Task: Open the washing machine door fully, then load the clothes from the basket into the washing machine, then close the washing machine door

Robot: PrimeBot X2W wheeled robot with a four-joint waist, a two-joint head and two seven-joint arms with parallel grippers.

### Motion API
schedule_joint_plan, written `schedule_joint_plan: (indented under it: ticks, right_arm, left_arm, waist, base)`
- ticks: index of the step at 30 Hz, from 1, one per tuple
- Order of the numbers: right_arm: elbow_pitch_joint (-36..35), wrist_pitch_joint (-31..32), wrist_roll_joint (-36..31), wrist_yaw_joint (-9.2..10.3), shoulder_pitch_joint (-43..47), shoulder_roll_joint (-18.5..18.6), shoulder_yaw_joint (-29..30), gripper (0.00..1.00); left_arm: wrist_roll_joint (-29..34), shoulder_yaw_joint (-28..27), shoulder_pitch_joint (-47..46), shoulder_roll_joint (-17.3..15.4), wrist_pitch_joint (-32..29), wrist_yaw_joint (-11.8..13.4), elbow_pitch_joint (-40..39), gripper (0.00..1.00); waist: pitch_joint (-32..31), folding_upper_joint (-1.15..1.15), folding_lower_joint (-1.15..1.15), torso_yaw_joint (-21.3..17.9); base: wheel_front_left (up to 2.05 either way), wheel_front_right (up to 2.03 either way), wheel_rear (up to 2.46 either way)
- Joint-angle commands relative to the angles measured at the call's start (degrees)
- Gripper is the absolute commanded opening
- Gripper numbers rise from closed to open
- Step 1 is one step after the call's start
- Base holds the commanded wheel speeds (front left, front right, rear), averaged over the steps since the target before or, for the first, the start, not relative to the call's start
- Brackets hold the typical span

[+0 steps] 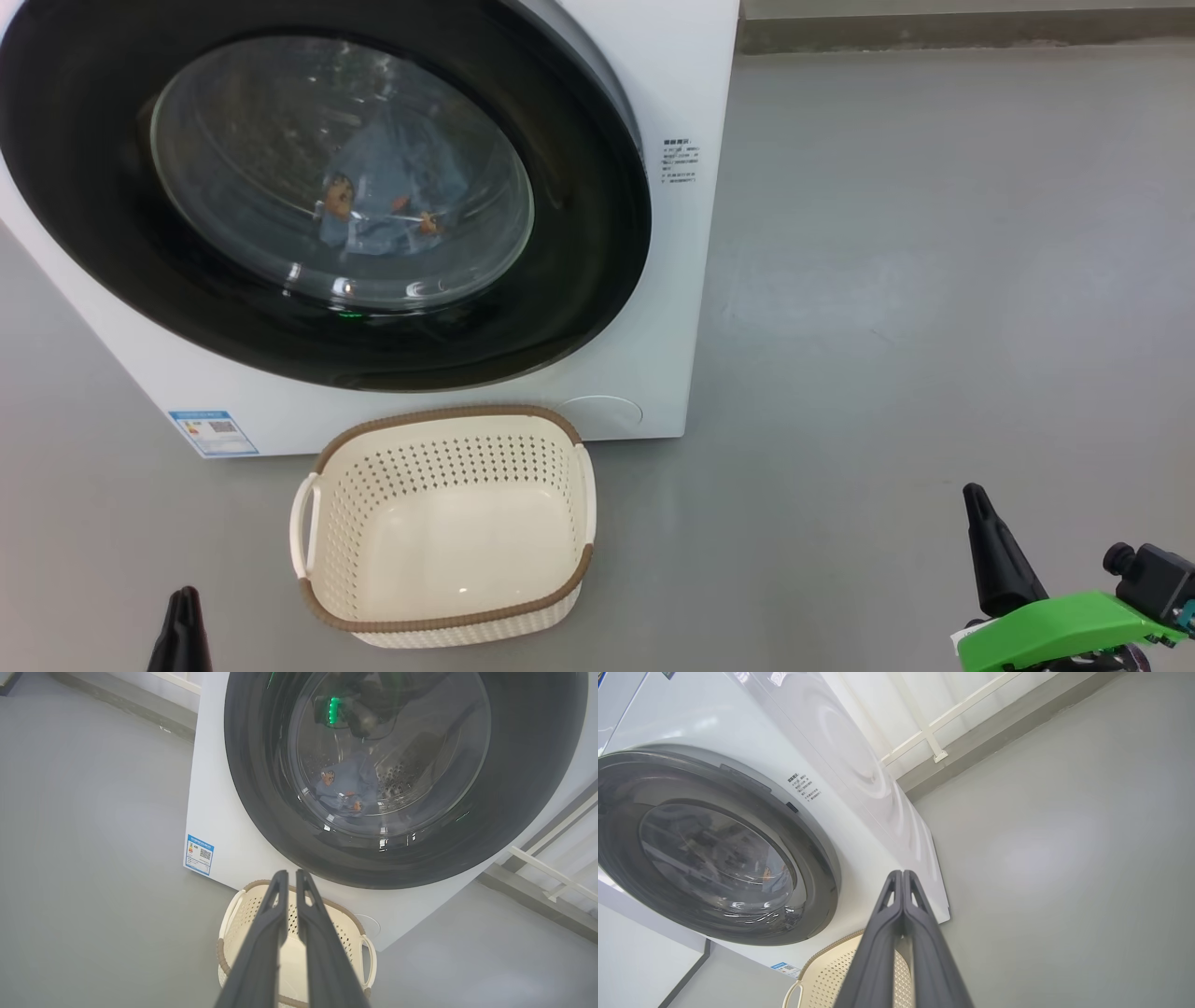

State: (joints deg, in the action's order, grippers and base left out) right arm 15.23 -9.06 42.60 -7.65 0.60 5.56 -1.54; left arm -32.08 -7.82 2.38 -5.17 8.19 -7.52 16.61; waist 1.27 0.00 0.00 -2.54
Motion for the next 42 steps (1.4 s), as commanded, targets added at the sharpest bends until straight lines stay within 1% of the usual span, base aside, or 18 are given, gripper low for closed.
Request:
schedule_joint_plan:
  ticks: [1,2,42]
  right_arm:
    - [-1.29,0.43,1.88,0.05,-2.00,0.47,0.31,0.00]
    - [-1.29,0.43,1.88,0.05,-2.00,0.47,0.31,0.00]
    - [-1.29,7.21,25.31,0.11,-4.24,-0.60,3.43,0.00]
  left_arm:
    - [-2.29,-0.59,-2.45,-0.57,-0.36,0.01,-1.53,0.00]
    - [-2.29,-0.59,-2.45,-0.57,-0.36,0.01,-1.53,0.00]
    - [-30.06,0.30,-5.39,0.80,-7.26,0.02,-2.03,0.00]
  waist:
    - [-0.03,0.00,0.00,0.06]
    - [-0.03,0.00,0.00,0.06]
    - [-0.54,0.00,0.00,1.25]
  base:
    - [0.00,0.00,0.00]
    - [0.00,0.00,0.00]
    - [0.00,0.00,0.00]
